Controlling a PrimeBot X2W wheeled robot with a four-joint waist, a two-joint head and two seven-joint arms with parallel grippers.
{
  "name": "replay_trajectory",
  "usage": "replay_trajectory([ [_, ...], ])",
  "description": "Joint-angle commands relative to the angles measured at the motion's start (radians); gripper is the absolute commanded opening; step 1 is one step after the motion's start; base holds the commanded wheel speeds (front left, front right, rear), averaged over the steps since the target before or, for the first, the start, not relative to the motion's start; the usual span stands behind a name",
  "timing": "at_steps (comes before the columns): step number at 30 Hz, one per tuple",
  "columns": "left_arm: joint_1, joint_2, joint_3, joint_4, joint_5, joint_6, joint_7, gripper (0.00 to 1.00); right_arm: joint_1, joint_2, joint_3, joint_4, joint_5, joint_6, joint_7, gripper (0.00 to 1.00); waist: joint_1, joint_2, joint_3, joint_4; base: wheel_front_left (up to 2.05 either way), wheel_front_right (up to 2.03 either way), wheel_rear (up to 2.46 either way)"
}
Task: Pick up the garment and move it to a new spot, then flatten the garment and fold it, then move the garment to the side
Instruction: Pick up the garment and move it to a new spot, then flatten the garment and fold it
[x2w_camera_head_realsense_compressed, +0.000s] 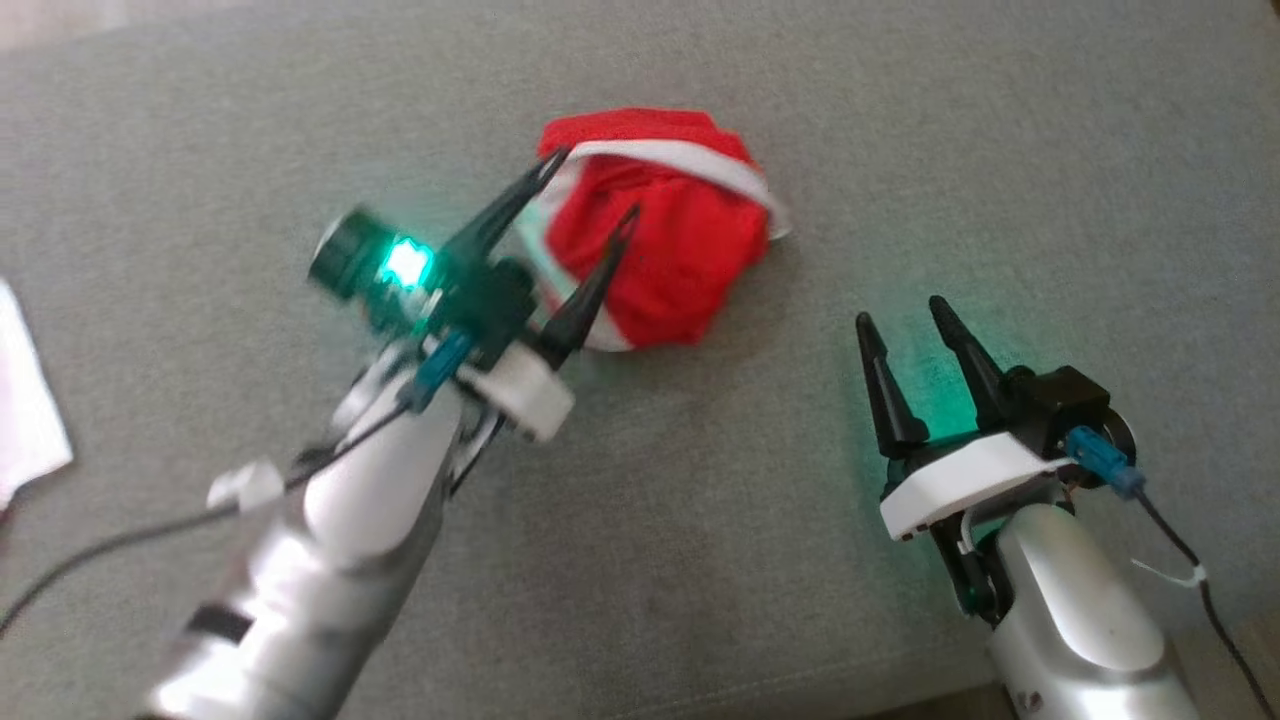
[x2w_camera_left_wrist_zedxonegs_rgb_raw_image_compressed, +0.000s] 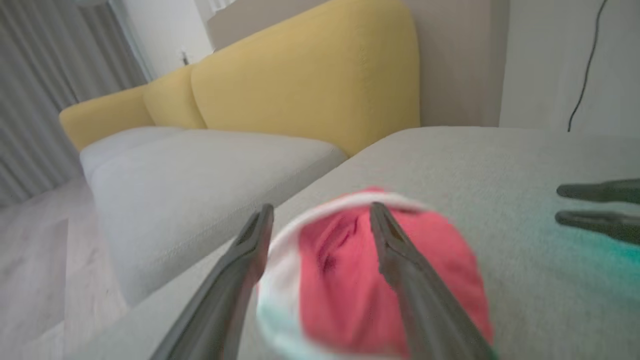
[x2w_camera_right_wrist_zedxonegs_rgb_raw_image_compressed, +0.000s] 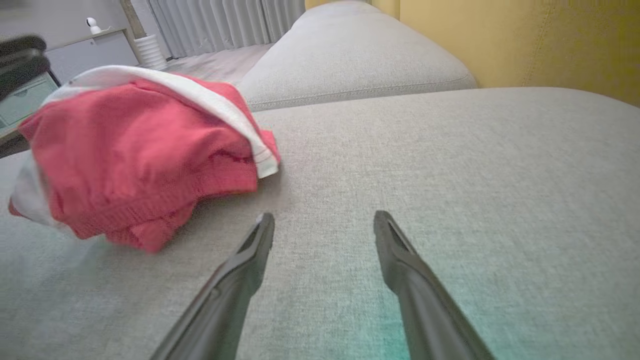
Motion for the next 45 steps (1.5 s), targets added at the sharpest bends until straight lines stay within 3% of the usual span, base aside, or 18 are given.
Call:
replay_trajectory([
  [1, 0.002, 0.032, 0.042, -0.021, -0.007, 0.010, -0.004, 1.00, 0.005, 0.010, 0.018, -0.035, 0.008, -0.001, -0.004, 1.00, 0.0000, 0.0000, -0.012, 0.013, 0.00, 0.00, 0.00],
  [6, 0.130, 0.043, 0.104, -0.032, -0.038, 0.048, -0.004, 1.00, 0.011, 0.010, 0.003, -0.051, 0.005, -0.001, -0.004, 1.00, 0.0000, 0.0000, -0.055, 0.058, 0.00, 0.00, 0.00],
  [15, 0.429, 0.056, 0.318, -0.175, -0.074, 0.159, -0.004, 1.00, 0.057, 0.010, -0.012, -0.050, -0.001, -0.001, -0.004, 1.00, 0.0000, 0.0000, -0.169, 0.134, 0.00, 0.00, 0.00],
  [20, 0.613, 0.032, 0.433, -0.232, -0.064, 0.172, -0.004, 1.00, 0.112, 0.010, -0.011, -0.032, 0.003, -0.001, -0.004, 1.00, 0.0000, 0.0000, -0.243, 0.158, 0.00, 0.00, 0.00],
  [27, 0.762, -0.027, 0.524, -0.252, -0.050, 0.152, -0.004, 1.00, 0.174, 0.010, -0.008, -0.014, 0.007, -0.001, -0.004, 1.00, 0.0000, 0.0000, -0.279, 0.165, 0.00, 0.00, 0.00],
  [34, 0.771, -0.052, 0.539, -0.248, -0.007, 0.113, -0.004, 1.00, 0.177, 0.010, -0.018, -0.008, 0.000, -0.001, -0.004, 1.00, 0.0000, 0.0000, -0.273, 0.178, 0.00, 0.00, 0.00],
  [45, 0.690, -0.072, 0.531, -0.247, 0.009, 0.078, -0.004, 1.00, -0.009, 0.002, -0.152, 0.053, -0.141, -0.001, -0.004, 1.00, 0.0000, 0.0000, -0.156, 0.246, 0.00, 0.00, 0.00],
])
